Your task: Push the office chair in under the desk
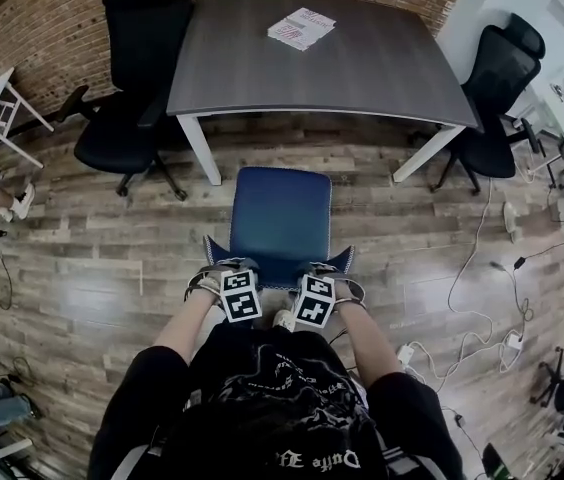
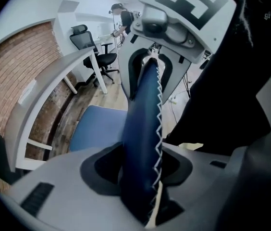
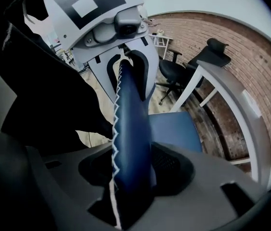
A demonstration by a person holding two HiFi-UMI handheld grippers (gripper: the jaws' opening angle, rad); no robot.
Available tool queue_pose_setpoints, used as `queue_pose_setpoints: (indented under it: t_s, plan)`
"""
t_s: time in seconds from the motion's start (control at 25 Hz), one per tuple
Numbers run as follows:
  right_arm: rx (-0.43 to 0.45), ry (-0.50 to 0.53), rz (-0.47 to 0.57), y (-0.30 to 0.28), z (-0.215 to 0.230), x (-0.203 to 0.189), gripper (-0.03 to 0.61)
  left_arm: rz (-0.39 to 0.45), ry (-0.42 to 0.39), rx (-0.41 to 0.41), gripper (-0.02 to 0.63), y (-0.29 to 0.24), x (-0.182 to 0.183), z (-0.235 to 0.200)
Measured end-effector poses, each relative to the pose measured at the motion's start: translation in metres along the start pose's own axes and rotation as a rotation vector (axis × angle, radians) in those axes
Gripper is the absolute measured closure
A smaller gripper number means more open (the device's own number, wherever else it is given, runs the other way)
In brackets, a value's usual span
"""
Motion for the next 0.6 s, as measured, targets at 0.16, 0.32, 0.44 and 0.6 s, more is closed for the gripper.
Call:
queue_pose_setpoints:
  t_s: [0.16,0.32,0.44,0.6]
  plan:
    - [-0.009,-0.004,0.005,-0.0058,0.0,-0.0006,0.414,-0.019,-0.013,-0.017,0.448,-0.0064,-0.001,-0.0004]
    - [-0.004,0.006,0.008,-0.0071,-0.0003,-0.0006,0.43,-0.021,-0.014,-0.043,0.448,-0.0069,-0.0017,0.0014]
    - [0.005,0.006,0.009,-0.0063,-0.0009,0.0,0.449,-0.042,-0.036,-0.037,0.481,-0.0072,-0.0017,0.0015]
    - [0.04,0.008,-0.005,-0.0077,-0.0034,-0.0001,0.468,-0.04,-0.041,-0.027,0.509,-0.0082,-0.0029,0.0009]
Point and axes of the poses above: the fingertips, and each gripper's own axes: y backward along the fingers, z to its right, x out of its top, the point moved 1 cm from there along y, backward along the fingers, and after that the axes turned 11 degrees about -x, right-handed, at the moved point
